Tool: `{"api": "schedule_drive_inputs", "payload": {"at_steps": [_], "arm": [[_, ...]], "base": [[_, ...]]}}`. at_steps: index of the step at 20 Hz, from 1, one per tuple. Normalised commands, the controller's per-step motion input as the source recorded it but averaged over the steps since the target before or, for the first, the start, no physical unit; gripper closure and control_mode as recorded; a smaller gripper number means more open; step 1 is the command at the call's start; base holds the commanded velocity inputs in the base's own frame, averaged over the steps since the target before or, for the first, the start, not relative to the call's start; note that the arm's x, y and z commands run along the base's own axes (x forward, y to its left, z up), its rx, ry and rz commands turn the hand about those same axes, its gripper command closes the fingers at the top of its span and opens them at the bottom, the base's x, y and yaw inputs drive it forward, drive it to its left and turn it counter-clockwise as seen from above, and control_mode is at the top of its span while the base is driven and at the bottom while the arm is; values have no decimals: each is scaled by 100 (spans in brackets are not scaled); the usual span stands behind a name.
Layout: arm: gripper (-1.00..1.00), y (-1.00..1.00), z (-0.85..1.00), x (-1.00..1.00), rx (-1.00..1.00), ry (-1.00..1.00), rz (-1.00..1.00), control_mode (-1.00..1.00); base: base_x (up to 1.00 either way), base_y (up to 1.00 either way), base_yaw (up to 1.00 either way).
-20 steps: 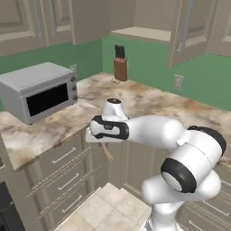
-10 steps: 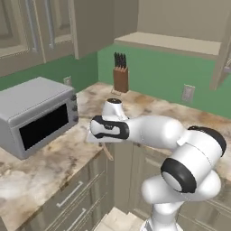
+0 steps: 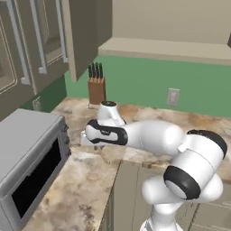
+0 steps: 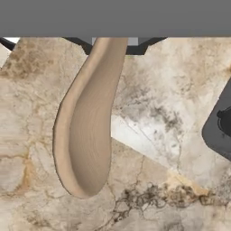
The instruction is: Organize the utensils by type. Pick up the wooden spoons from the counter and place them in the open cabinet. Then pick up the metallic utensils from the counter and place them in the open drawer.
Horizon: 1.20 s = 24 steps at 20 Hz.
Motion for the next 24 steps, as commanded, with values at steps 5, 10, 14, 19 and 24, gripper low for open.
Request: {"api": "schedule_drive_inputs", "payload": {"at_steps": [5,10,14,19,24], "arm": [[100,0,0,0,0,0,0,100],[100,0,0,0,0,0,0,100],[100,0,0,0,0,0,0,100],[100,0,0,0,0,0,0,100],[100,0,0,0,0,0,0,100]], "base": [[61,26,-51],[25,6,-30],[62,23,-18],[45,25,-21],[4,24,-16]]}}
